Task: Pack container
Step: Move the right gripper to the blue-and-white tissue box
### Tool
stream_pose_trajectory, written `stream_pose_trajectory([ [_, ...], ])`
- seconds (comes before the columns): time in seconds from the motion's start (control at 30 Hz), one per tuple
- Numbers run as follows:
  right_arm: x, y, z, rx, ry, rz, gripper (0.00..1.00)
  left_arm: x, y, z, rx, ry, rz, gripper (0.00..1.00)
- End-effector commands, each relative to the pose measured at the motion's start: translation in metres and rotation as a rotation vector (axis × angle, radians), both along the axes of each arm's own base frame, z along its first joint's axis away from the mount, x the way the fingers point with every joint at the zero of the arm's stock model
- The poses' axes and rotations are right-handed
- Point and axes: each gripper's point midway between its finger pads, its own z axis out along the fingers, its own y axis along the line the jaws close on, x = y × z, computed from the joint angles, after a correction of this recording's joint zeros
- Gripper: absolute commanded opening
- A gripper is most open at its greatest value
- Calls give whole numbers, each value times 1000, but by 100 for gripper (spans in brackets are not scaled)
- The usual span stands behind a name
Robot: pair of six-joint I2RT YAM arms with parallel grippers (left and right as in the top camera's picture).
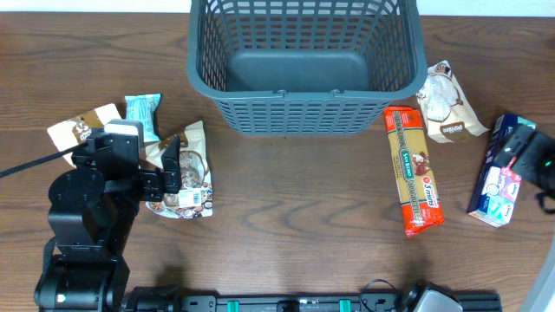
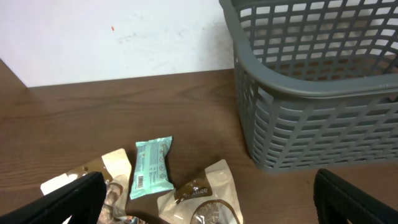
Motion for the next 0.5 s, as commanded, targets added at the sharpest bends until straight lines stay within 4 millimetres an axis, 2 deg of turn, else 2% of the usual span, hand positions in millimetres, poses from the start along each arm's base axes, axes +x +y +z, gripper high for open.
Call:
stream_pose_trajectory([
  [0.0,0,-11,-14,83,25,-14,99,0,1,6,8,-14,2,99],
  [0.17,1,-31,-32,128,74,-76,99,1,1,5,9,-11,2,99],
  [0.47,43,-63,-49,92,37,-53,99,1,1,5,9,-9,2,99],
])
